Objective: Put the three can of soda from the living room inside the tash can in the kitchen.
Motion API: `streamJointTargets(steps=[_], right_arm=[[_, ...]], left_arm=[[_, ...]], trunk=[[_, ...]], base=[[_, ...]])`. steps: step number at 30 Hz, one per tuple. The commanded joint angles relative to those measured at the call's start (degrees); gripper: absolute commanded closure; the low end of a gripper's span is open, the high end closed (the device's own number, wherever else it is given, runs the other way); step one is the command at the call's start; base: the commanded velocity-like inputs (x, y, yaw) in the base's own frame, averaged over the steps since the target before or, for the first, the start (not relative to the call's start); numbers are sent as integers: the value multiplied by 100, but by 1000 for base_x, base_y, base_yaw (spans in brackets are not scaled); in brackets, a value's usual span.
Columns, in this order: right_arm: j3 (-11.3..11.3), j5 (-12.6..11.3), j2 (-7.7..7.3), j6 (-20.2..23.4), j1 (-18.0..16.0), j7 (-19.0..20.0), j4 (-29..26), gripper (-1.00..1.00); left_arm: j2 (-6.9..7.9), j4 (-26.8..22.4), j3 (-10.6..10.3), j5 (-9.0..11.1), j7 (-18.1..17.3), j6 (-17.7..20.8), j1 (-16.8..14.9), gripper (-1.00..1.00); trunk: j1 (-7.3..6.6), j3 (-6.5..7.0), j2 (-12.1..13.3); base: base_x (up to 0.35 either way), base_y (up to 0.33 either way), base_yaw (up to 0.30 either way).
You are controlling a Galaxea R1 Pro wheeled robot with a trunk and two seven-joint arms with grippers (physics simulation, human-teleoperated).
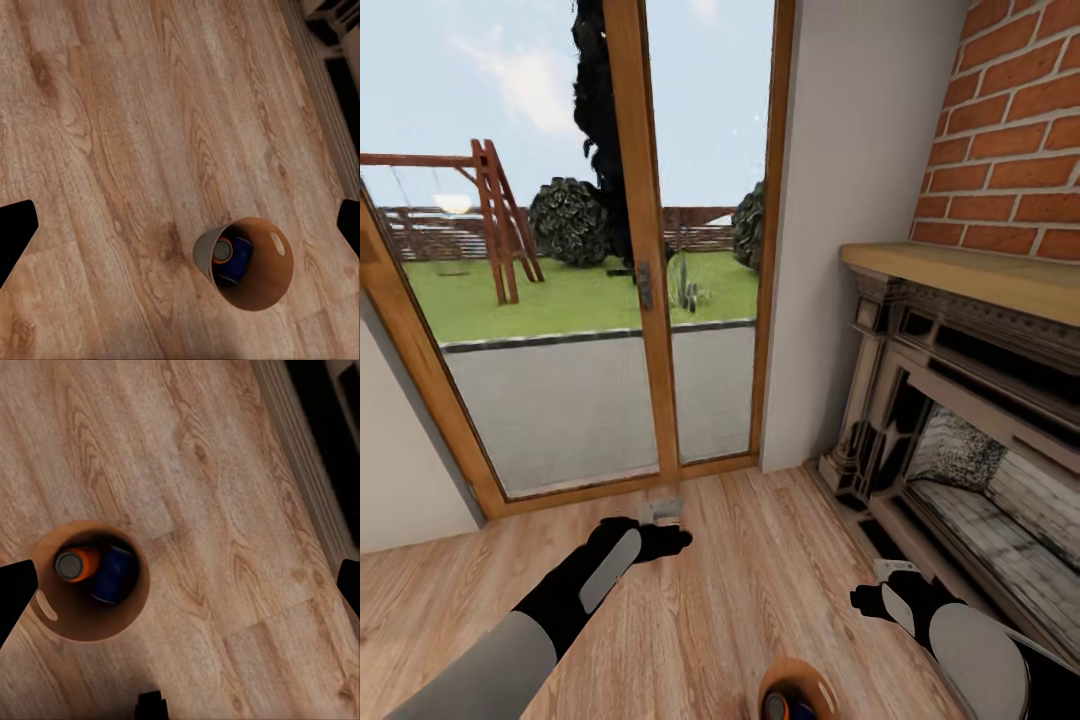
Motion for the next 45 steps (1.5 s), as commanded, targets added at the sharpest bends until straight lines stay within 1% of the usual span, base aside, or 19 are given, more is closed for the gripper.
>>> streamJointTargets(steps=[1, 3, 4, 6, 7, 8, 10, 12, 13, 15, 16, 17, 19, 21, 25, 30, 32, 36, 45], right_arm=[[0, 1, 3, 2, 0, -6, 0, -100], [0, -8, 2, 6, 0, -15, 5, -100], [-5, -20, -2, 6, 5, -20, 28, -100], [-11, -31, -11, 1, 51, -23, 67, -100], [-17, -33, -20, -3, 158, -26, 98, -100], [-19, -33, -25, -4, 223, -26, 108, -100], [-23, -29, -51, -8, 508, -28, 131, -100], [-24, -27, -58, -11, 683, -29, 124, -100], [-25, -26, -61, -15, 858, -29, 109, -100], [-26, -25, -65, -23, 1020, -29, 99, -100], [-29, -25, -69, -75, 1171, -29, 95, -100], [-31, -24, -71, -207, 1328, -29, 94, -100], [-33, -26, -72, -387, 1481, -31, 102, -100], [-34, -28, -75, -642, 1727, -32, 124, -100], [-35, -30, -80, -759, 1940, -31, 129, -100], [-35, -27, -75, -870, 2254, -30, 117, -100], [-35, -26, -75, -942, 2331, -30, 116, -100], [-35, -24, -75, -1065, 2473, -30, 118, -100], [-28, -10, -80, -1117, 2679, -29, 129, -100]], left_arm=[[2, 105, -62, 1, -1, -116, 3, -100], [5, 358, -174, 3, -3, -324, 9, -100], [6, 653, -261, 5, -11, -494, 12, -100], [11, 979, -319, 5, -25, -644, 17, -100], [12, 1322, -357, 4, -37, -830, 21, -100], [11, 1497, -373, 2, -43, -940, 22, -100], [5, 2184, -474, -1, -67, -1365, 32, -100], [3, 2469, -544, 0, -73, -1536, 51, -100], [2, 2681, -606, 2, -81, -1711, 94, -100], [3, 2826, -646, 3, -102, -1890, 177, -100], [6, 2924, -673, 3, -134, -2042, 304, -100], [10, 2986, -691, 4, -162, -2160, 436, -100], [18, 3028, -704, 4, -184, -2266, 563, -100], [41, 3092, -718, 0, -208, -2512, 794, -100], [56, 3211, -724, -2, -246, -2804, 996, -100], [64, 3522, -727, 6, -492, -3313, 1337, -100], [66, 3575, -727, 9, -545, -3408, 1420, -100], [69, 3638, -733, 13, -608, -3532, 1604, -100], [72, 3664, -736, 15, -634, -3672, 1885, -100]], trunk=[[-23, 19, 42], [-67, 55, 122], [-89, 73, 162], [-133, 109, 242], [-154, 127, 282], [-176, 144, 322], [-220, 180, 403], [-264, 216, 483], [-286, 234, 523], [-330, 270, 603], [-352, 288, 643], [-374, 306, 683], [-418, 342, 763], [-462, 378, 844], [-550, 450, 1004], [-660, 539, 1205], [-704, 575, 1285], [-704, 576, 1286], [-704, 576, 1286]], base=[[0, 0, 0], [0, 0, 0], [0, 0, 0], [0, 0, 0], [0, 0, 0], [0, 0, 0], [0, 0, 0], [0, 0, 0], [0, 0, 0], [0, 0, 0], [0, 0, 0], [0, 0, 0], [0, 0, 0], [0, 0, 0], [0, 0, 0], [0, 0, 0], [0, 0, 0], [0, 0, 0], [0, 0, 0]])
